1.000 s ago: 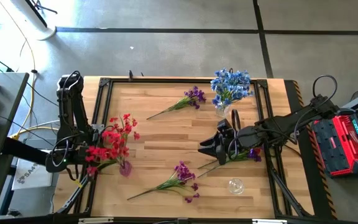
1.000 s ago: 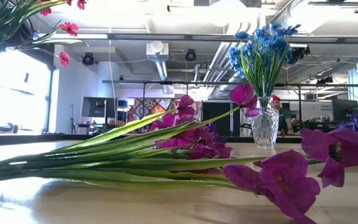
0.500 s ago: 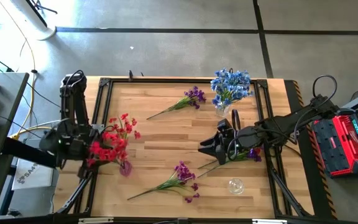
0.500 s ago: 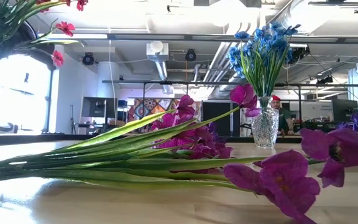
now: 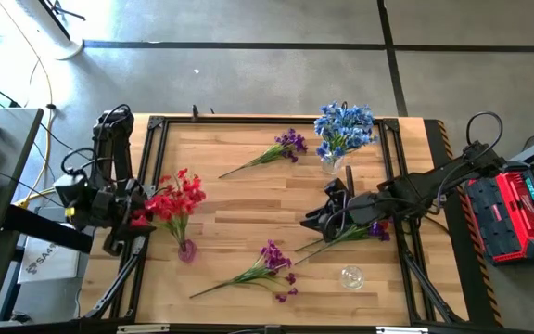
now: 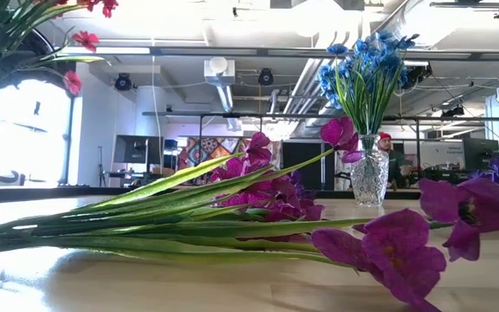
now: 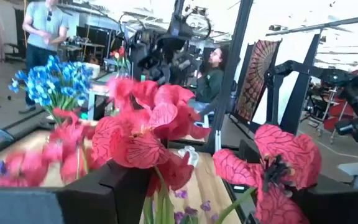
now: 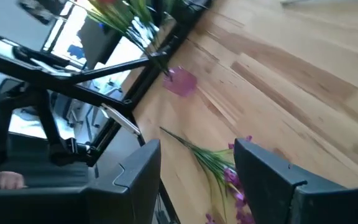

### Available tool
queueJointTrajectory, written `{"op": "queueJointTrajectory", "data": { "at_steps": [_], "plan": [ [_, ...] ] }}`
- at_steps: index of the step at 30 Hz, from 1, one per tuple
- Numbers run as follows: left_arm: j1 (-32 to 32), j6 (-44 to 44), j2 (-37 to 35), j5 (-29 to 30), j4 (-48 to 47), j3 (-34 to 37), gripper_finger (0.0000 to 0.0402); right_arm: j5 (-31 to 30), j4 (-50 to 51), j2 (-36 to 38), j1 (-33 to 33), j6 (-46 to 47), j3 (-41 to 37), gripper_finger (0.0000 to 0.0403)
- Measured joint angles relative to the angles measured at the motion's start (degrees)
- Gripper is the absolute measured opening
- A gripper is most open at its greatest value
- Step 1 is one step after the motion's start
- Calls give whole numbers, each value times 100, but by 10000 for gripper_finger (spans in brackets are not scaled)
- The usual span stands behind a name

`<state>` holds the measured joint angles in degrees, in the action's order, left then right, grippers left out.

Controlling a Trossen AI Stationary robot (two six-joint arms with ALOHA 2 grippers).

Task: Sort flowers into vase by color
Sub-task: Put the top red flower into the pink flower vase

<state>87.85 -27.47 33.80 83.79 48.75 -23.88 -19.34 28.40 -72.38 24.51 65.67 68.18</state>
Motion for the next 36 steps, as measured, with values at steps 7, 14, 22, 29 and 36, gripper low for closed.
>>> {"op": "queueJointTrajectory", "data": {
  "at_steps": [7, 14, 22, 29, 36],
  "plan": [
    [0, -654, 2, 56, -8, -579, 229, 99, 140, 0, 0, 98, 0, 192],
    [82, 472, 4, 414, -1308, -575, 229, 146, 283, 0, 61, 99, 0, 192],
    [403, 719, 2, 374, -1090, -575, 259, 489, 653, 0, 103, 242, 0, 193],
    [754, 328, 43, 438, -982, -964, 290, 624, 724, 0, 103, 295, 0, 193],
    [1078, 180, 120, 609, -1351, -1161, 288, 759, 741, 0, 162, 356, 0, 193]
  ]
}}
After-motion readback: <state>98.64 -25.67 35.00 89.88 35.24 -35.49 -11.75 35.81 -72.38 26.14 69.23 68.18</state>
